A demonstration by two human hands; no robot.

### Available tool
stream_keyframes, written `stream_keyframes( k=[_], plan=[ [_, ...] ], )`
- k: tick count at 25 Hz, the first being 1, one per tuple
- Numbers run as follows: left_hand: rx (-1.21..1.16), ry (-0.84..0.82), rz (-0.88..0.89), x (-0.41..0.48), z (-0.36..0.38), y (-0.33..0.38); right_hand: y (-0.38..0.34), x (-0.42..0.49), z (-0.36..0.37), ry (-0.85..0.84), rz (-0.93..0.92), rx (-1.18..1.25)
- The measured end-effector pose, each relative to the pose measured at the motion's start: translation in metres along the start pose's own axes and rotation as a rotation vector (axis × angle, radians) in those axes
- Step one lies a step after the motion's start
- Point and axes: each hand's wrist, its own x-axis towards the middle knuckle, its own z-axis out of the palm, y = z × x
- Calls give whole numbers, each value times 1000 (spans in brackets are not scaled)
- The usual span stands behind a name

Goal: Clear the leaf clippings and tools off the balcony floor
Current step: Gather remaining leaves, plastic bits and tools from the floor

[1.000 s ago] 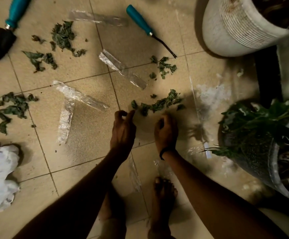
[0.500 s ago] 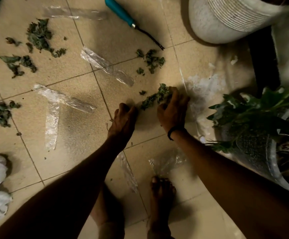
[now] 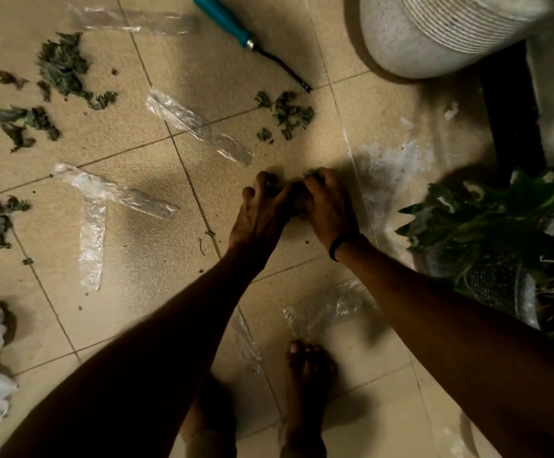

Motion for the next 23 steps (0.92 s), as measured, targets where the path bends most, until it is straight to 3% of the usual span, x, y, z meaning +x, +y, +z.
stream_keyframes(
  k=[5,9,11,14,17,19,23],
  plan=[
    [80,-49,-19,-5,14,3,-9,-2,2,108,186,103],
    [-326,-9,-345,-1,1,13,-19,-18,5,117,604,364],
    [-413,6,-502,-7,-16,14,-30,-36,-3,71,795,482],
    [-563,-11,-728,-35,-50,8,-54,-60,-25,-1,954,659],
    [-742,33,-854,-75,-91,5,-94,-76,-57,1,1036,873],
    [-986,102,-966,-109,-126,2,-129,-84,-85,-19,1051,986],
    [-1214,223,-1051,-180,-200,-2,-206,-94,-151,-99,949,1128]
  ],
)
